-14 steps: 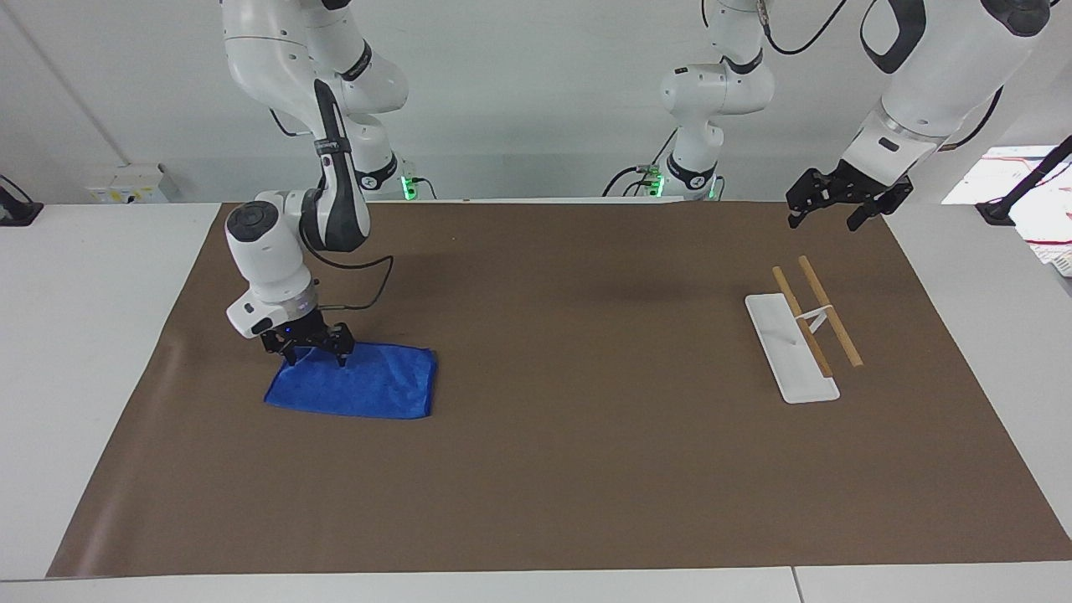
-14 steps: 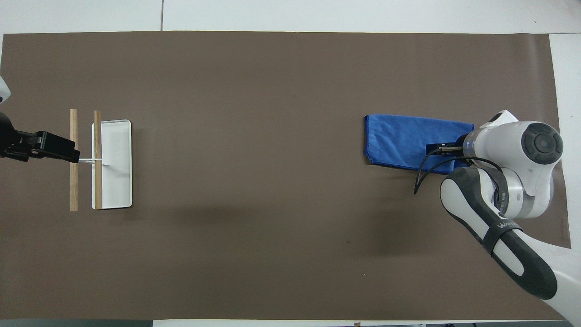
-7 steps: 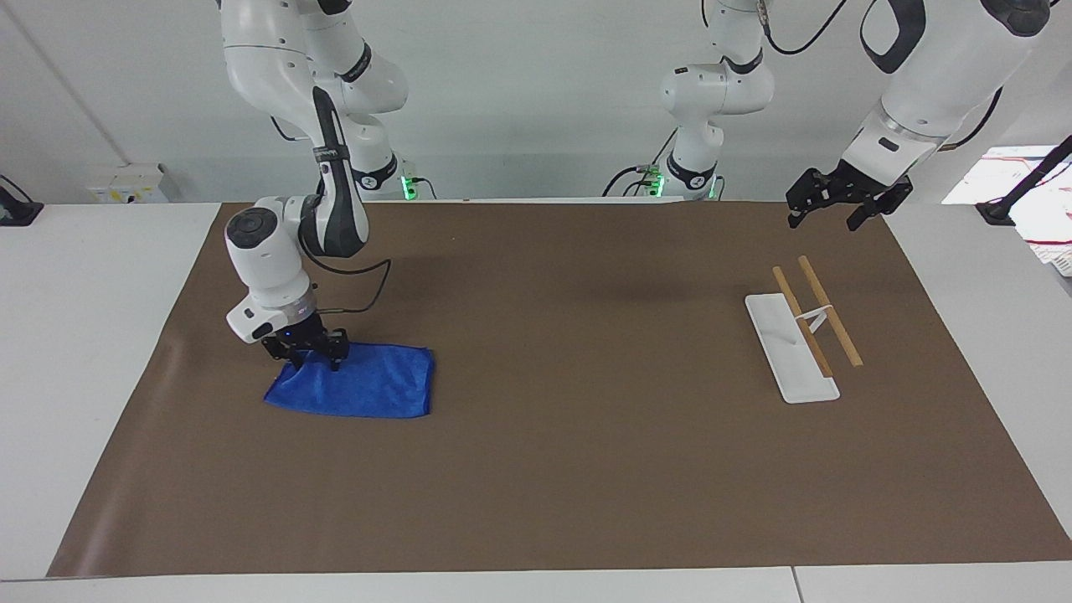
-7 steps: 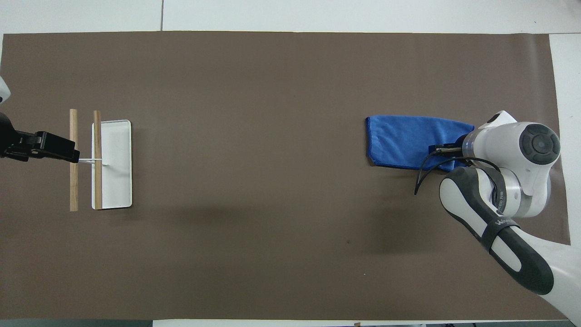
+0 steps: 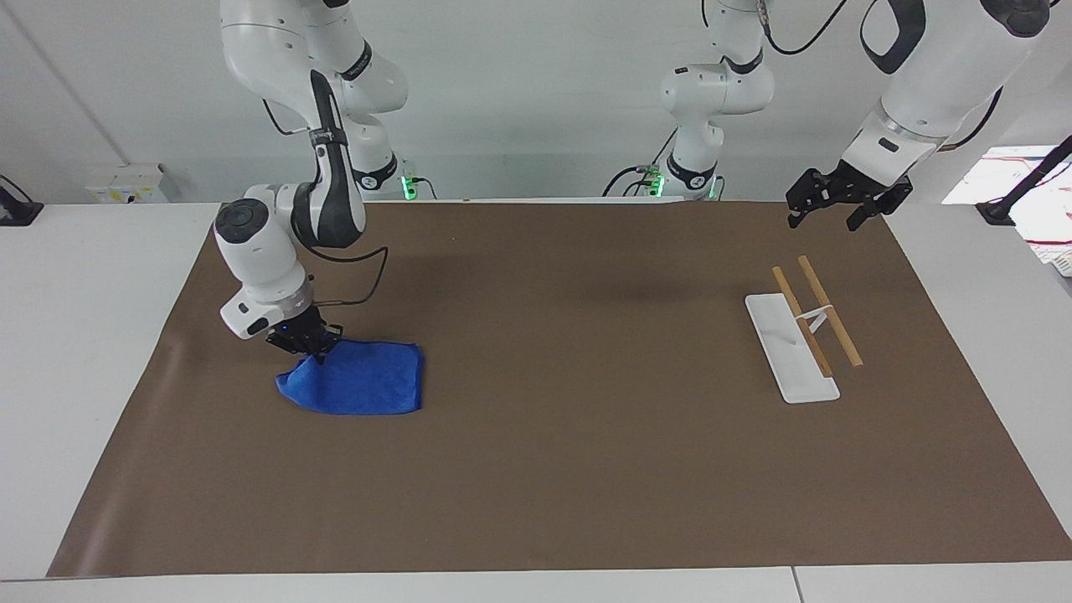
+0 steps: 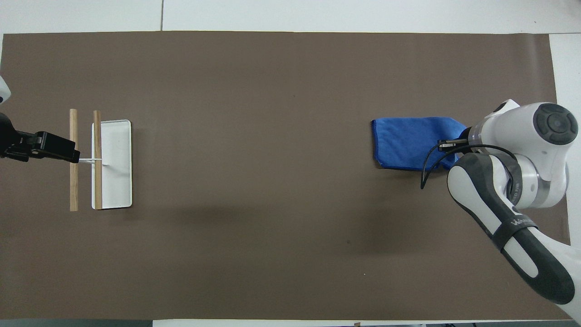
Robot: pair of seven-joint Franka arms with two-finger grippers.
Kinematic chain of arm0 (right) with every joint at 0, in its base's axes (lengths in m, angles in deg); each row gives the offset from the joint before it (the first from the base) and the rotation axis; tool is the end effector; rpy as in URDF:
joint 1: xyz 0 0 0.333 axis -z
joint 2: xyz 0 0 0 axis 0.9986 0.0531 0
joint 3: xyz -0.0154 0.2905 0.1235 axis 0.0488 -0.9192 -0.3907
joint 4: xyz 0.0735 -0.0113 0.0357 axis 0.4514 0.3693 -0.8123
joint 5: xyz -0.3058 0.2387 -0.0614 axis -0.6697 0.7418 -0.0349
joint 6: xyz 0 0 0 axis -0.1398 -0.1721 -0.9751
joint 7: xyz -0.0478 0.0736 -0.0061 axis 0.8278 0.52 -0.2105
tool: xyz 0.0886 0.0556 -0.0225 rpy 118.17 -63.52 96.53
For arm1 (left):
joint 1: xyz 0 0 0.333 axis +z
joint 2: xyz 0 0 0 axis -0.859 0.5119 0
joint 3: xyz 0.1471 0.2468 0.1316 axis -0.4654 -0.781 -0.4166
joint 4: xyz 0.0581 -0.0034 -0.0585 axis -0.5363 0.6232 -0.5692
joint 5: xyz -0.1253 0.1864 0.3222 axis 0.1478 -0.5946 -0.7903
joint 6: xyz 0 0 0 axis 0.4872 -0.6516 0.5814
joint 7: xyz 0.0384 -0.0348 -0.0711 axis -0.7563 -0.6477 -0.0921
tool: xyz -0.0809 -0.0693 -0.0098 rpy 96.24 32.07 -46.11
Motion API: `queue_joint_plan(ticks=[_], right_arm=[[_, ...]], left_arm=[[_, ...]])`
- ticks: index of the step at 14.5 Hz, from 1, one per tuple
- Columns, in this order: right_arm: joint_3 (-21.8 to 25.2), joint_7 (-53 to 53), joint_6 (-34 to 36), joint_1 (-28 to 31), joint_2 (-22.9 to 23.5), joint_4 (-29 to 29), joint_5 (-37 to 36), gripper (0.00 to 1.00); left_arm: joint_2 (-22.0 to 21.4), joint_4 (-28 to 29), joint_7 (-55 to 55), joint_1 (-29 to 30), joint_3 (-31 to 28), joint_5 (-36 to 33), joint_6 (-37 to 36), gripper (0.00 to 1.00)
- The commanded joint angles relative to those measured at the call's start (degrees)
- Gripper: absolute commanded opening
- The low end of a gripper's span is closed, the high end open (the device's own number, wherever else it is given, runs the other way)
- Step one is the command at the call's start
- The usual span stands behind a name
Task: Right arm passes towel to left arm to hang
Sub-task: 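Close the right gripper on the blue towel's end, then lift the towel with the right gripper while the left gripper reaches forward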
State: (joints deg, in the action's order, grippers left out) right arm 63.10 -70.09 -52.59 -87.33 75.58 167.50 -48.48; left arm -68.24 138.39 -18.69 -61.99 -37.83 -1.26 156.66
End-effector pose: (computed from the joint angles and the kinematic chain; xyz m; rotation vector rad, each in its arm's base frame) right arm 0.5669 -0.0077 0.3433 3.1350 -0.0255 0.0747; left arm 0.5301 -0.0388 0.6076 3.0977 -0.1920 -0.1379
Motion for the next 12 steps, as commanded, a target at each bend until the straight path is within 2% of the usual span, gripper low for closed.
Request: queue_joint_plan(ticks=[1, 3, 5, 8, 12], right_arm=[[-2.1, 1.4, 10.8, 0.3, -2.9, -7.3, 2.7, 0.0], [-4.4, 3.8, 15.7, 0.4, -3.0, -12.1, 4.8, 0.0], [-6.8, 3.6, 17.0, 0.4, -3.0, -14.5, 12.2, 0.0], [-10.0, 3.3, 16.1, 0.4, -3.0, -14.8, 31.6, 0.0], [-14.3, 1.1, 13.7, -0.6, -2.3, -16.9, 50.1, 0.0]], left_arm=[[-0.9, 0.8, -0.5, -0.5, -0.6, 0.2, -0.8, 1.0], [-0.9, 0.8, -0.6, -0.4, -0.7, 0.1, -0.9, 1.0], [-0.9, 0.8, -0.6, 0.3, -0.7, 0.2, -0.8, 1.0], [-1.4, 1.2, -1.9, 0.4, -0.6, 0.2, -1.0, 1.0], [-2.2, 2.9, -8.3, 0.4, -0.5, 1.2, -1.1, 1.0]])
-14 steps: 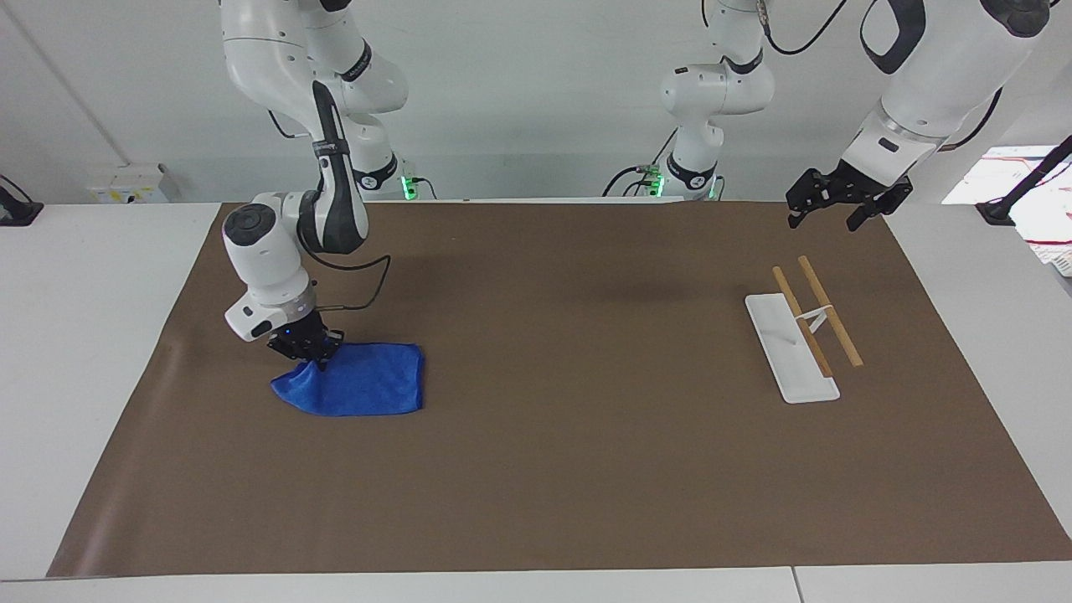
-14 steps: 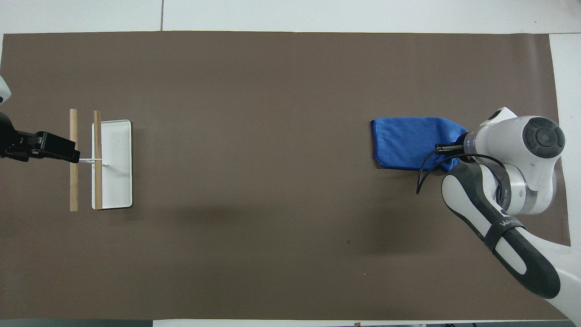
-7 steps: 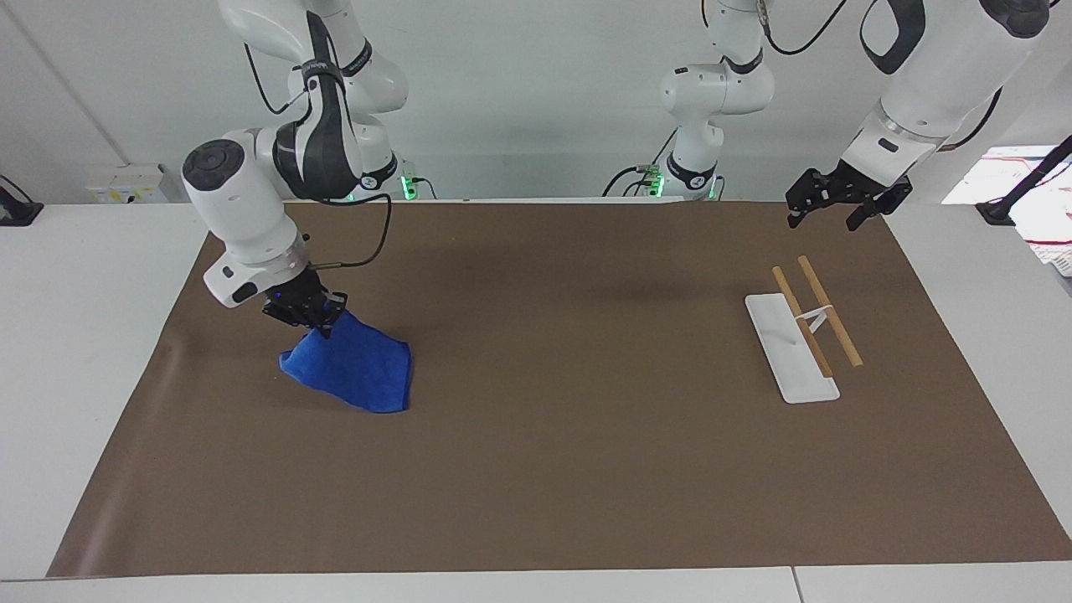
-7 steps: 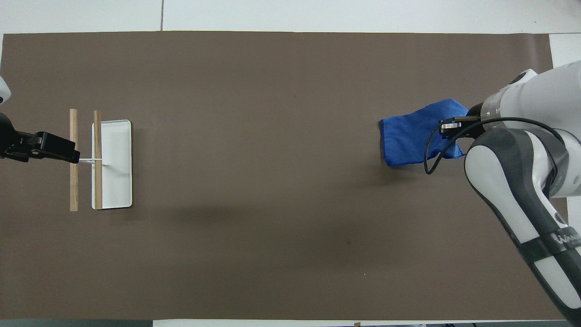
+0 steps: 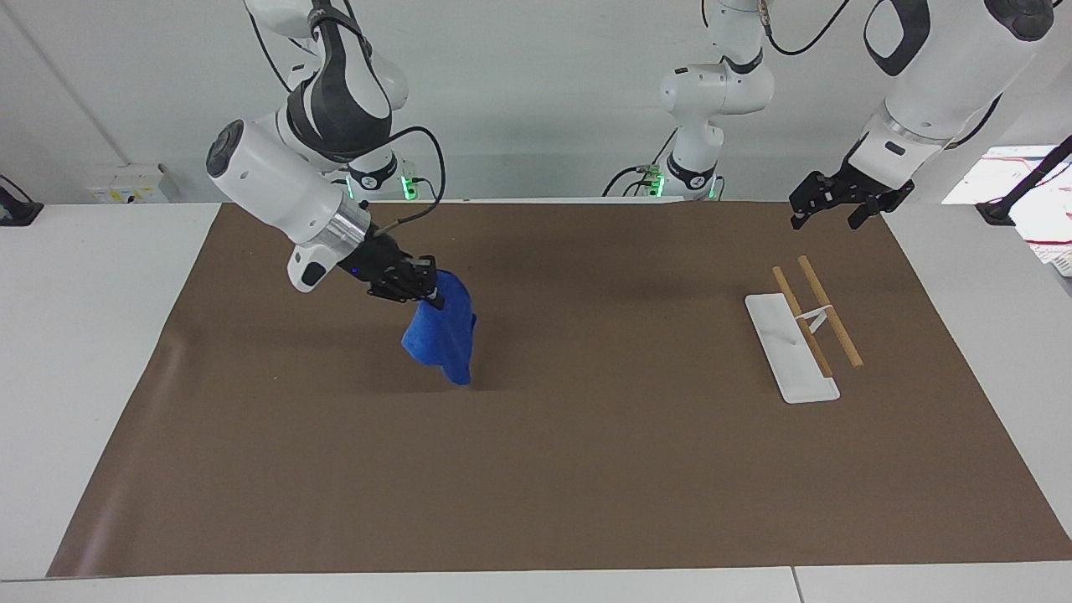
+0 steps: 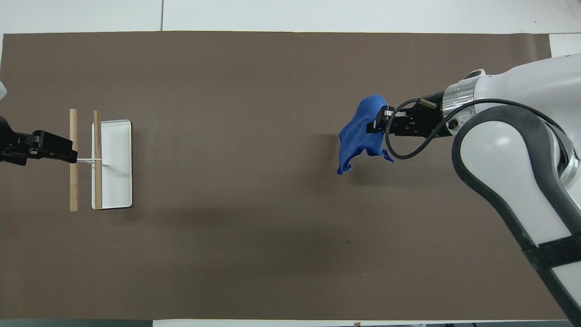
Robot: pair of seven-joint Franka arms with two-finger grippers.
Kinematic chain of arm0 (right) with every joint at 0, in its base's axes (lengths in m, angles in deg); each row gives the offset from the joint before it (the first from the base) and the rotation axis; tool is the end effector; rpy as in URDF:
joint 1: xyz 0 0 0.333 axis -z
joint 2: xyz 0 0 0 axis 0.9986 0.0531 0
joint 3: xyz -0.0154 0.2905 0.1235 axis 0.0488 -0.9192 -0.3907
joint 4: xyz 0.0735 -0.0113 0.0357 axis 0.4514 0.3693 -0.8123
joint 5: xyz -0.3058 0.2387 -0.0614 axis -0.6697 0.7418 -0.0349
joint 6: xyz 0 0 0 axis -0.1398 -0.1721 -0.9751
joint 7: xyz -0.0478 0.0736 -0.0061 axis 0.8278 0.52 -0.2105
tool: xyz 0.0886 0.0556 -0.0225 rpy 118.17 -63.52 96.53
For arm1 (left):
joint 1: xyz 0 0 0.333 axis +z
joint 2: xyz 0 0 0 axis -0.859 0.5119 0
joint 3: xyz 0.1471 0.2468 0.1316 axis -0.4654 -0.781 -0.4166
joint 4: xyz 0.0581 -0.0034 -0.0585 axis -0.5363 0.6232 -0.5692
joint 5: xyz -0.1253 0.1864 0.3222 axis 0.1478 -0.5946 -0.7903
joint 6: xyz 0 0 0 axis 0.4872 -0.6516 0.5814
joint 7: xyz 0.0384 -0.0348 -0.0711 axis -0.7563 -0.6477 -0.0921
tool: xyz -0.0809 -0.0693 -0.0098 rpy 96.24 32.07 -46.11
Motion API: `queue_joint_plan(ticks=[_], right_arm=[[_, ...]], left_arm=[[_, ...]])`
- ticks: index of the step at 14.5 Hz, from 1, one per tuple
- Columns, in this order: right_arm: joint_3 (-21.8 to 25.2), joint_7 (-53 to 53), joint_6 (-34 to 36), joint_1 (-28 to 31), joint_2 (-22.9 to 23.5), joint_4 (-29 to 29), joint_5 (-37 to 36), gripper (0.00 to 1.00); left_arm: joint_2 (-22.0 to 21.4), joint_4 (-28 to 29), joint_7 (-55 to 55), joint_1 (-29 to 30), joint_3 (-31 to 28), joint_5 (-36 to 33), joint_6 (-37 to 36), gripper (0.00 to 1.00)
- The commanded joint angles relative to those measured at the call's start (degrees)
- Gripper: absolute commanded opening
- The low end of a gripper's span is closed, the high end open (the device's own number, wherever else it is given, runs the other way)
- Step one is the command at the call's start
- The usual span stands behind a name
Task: Right arm passes towel to left arm to hang
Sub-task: 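Lift the towel with the right gripper while the left gripper reaches forward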
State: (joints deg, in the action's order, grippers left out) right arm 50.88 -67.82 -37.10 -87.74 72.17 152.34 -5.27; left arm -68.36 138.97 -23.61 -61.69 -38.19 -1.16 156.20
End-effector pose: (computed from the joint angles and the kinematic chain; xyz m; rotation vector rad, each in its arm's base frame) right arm 0.5814 0.1560 0.4902 -2.4308 0.2065 -0.0094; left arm 0.5285 -0.0327 0.6034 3.1040 -0.0411 -0.1649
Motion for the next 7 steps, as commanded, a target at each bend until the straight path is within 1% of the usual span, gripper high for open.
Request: queue_joint_plan(ticks=[1, 2, 5, 7], right_arm=[[-2.7, -1.2, -4.7, -2.1, 1.2, -1.8, 11.5, 0.0], [-2.8, -1.2, -7.4, -5.1, 1.2, -1.9, 14.9, 0.0], [-2.8, -1.5, -16.0, -12.5, 2.2, -3.7, 21.1, 0.0], [-2.8, -1.2, -21.7, -16.2, 2.7, -4.3, 28.3, 0.0]], left_arm=[[-2.5, 3.3, -6.7, 0.1, -0.1, 2.7, -0.4, 1.0], [-2.8, 4.2, -11.7, 0.0, -0.2, 4.6, 0.0, 1.0], [-4.6, 8.0, -29.0, -0.7, 0.0, 9.9, 2.1, 1.0], [-6.2, 11.3, -38.0, -0.9, 0.5, 12.6, 4.7, 1.0]])
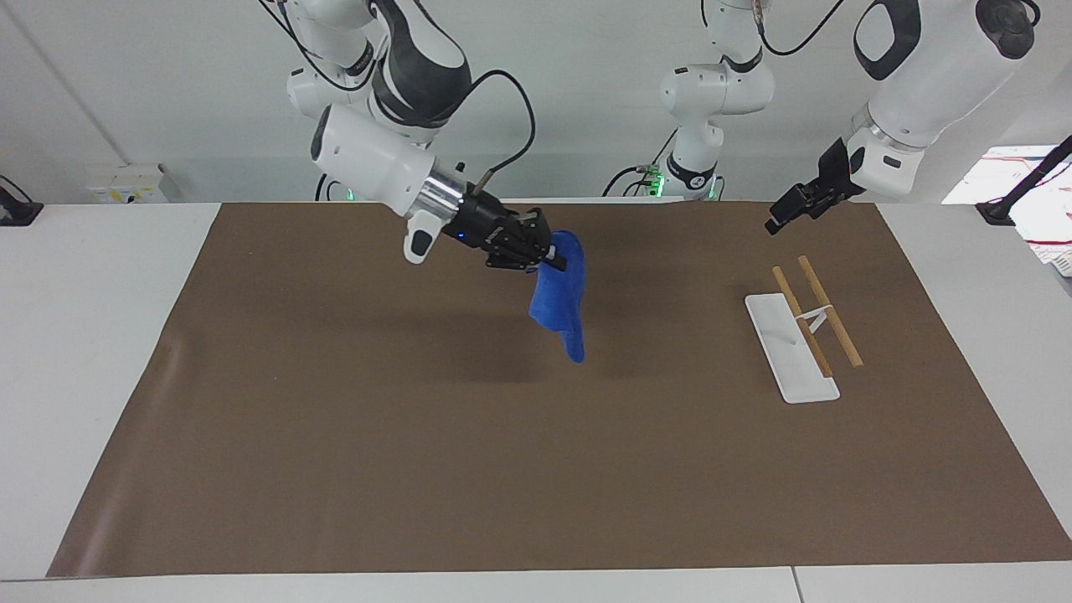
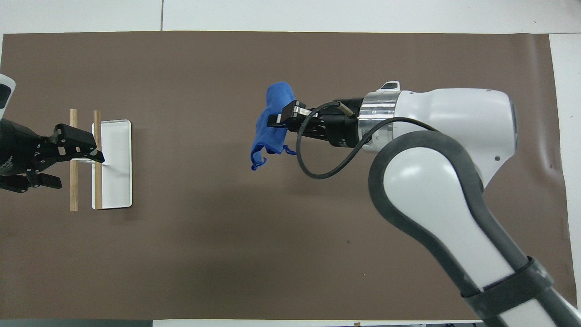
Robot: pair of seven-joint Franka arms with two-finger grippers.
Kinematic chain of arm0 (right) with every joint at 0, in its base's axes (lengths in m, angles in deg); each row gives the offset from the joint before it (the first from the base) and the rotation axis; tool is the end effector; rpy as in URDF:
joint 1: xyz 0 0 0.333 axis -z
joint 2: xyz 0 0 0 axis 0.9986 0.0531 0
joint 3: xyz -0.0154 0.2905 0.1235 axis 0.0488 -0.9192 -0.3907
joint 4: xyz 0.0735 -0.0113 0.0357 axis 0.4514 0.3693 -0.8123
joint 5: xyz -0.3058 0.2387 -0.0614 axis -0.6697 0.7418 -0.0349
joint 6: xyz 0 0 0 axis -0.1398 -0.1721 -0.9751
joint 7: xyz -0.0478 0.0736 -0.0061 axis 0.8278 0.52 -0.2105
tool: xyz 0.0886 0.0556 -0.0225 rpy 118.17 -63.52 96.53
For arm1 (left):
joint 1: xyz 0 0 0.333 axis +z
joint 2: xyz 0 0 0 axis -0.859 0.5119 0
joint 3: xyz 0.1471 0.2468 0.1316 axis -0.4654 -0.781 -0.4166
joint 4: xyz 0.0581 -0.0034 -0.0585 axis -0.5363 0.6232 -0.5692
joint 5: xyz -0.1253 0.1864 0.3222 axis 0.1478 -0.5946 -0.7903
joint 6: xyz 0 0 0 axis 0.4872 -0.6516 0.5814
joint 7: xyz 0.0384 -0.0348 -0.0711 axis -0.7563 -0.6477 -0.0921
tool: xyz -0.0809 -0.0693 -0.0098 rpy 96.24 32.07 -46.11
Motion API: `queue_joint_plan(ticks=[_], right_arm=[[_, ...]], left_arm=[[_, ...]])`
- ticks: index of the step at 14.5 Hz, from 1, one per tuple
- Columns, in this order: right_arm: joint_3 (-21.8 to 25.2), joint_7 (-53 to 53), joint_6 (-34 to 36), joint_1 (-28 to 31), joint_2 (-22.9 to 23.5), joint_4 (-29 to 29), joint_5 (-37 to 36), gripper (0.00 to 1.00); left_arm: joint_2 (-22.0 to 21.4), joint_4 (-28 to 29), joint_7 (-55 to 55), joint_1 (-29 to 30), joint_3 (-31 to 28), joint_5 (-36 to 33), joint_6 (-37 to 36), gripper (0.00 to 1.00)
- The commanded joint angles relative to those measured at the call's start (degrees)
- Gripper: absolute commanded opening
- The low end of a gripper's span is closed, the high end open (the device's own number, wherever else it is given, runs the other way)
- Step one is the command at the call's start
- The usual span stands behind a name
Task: Right arm passes towel to left arm to hang
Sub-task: 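Lift the towel with the right gripper while the left gripper reaches forward, then bring the towel to the left gripper and close the left gripper on it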
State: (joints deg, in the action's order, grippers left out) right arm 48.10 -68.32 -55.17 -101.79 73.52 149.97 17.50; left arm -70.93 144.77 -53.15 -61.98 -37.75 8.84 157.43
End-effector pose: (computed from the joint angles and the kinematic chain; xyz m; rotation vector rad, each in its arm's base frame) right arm 0.5529 0.3071 0.5255 -2.0858 0.2577 -0.1190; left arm 0.5117 -0.0577 0.5839 2.8820 0.7100 -0.2923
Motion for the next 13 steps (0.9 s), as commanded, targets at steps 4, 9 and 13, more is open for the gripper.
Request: queue_joint_plan(ticks=[4, 9, 13], right_arm=[[0.0, 0.9, -12.5, -6.4, 1.6, -1.9, 22.0, 0.0], [-0.8, 9.1, -17.3, -8.4, 1.7, -3.8, 31.7, 0.0], [-0.7, 11.8, -24.4, -12.5, 3.8, -6.5, 31.1, 0.0]], left_arm=[[-7.9, 13.4, -26.9, -2.2, 0.7, 8.9, 8.2, 1.0], [-14.6, 26.4, -44.3, -3.1, 1.4, 19.5, 23.3, 1.0], [-15.9, 29.9, -51.2, -3.0, 5.3, 25.8, 31.1, 1.0]])
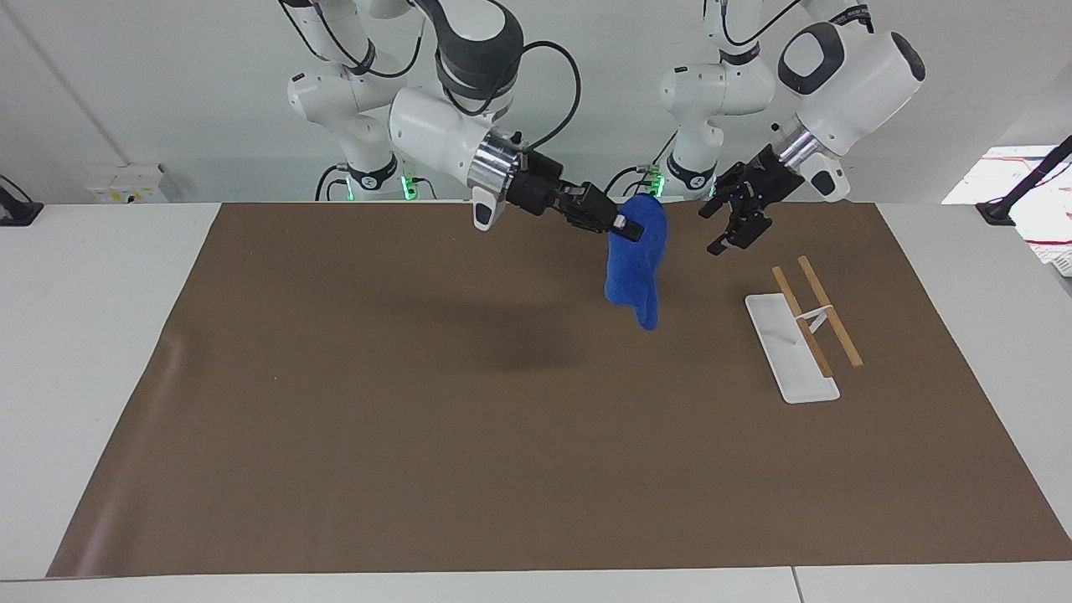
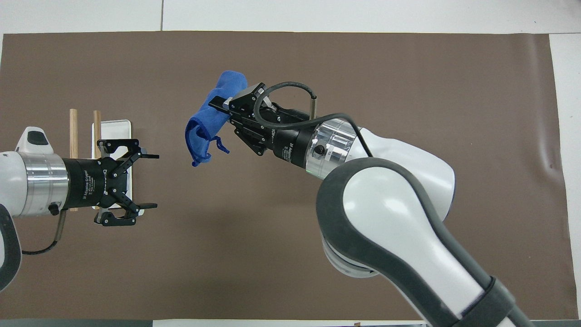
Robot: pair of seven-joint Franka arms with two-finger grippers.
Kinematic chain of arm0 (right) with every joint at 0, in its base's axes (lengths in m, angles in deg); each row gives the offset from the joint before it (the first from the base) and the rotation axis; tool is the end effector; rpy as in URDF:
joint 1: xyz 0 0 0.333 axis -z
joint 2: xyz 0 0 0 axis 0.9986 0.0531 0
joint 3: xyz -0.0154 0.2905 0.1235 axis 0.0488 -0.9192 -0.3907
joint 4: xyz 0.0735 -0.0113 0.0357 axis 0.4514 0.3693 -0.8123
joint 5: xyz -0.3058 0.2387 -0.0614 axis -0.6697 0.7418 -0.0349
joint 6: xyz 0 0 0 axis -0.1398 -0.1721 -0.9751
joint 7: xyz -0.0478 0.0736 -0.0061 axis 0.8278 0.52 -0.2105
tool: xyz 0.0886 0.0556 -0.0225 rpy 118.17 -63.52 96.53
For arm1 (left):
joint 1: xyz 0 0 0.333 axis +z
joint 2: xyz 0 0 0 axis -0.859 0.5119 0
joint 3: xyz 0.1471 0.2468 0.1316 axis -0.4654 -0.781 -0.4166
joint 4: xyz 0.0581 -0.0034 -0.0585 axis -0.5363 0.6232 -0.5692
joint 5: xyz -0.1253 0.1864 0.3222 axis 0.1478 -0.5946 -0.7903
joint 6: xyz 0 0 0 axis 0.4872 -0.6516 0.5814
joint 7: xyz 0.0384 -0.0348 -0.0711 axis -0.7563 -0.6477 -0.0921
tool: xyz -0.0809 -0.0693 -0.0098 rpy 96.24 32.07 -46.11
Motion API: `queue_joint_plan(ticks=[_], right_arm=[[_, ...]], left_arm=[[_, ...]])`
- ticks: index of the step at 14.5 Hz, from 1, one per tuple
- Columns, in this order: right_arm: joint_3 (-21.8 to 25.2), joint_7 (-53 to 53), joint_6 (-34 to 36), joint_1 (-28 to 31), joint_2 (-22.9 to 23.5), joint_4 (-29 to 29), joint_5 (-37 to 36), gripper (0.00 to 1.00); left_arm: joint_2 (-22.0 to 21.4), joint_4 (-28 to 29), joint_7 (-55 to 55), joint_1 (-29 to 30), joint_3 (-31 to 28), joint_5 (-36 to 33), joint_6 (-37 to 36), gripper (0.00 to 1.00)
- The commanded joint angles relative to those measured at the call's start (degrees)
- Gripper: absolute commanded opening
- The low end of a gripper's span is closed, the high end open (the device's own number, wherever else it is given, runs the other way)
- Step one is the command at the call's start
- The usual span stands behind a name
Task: Right arm passes towel to left arm to hang
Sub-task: 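Bring the towel to the left gripper and close the left gripper on it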
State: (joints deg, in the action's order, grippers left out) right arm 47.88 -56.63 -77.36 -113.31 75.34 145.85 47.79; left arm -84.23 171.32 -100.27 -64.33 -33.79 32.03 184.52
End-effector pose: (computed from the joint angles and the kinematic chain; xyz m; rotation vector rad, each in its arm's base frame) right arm 0.5202 0.3767 0.5433 -1.6111 0.8380 0.0201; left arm 0.4546 -0.1197 0.5237 2.0029 1.7354 -0.4159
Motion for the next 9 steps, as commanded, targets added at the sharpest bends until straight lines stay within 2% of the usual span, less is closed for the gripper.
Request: queue_joint_plan(ticks=[1, 9], right_arm=[[-0.4, -0.8, -2.3, -1.2, 2.0, -2.3, 0.3, 0.0], [-0.4, -3.6, -5.3, -3.4, 2.2, -1.9, -1.5, 0.0]], left_arm=[[-2.7, 3.5, -4.4, -0.7, 1.9, 3.6, 4.5, 1.0], [-2.6, 5.6, -9.1, -0.6, 5.1, 8.8, 11.6, 1.0]])
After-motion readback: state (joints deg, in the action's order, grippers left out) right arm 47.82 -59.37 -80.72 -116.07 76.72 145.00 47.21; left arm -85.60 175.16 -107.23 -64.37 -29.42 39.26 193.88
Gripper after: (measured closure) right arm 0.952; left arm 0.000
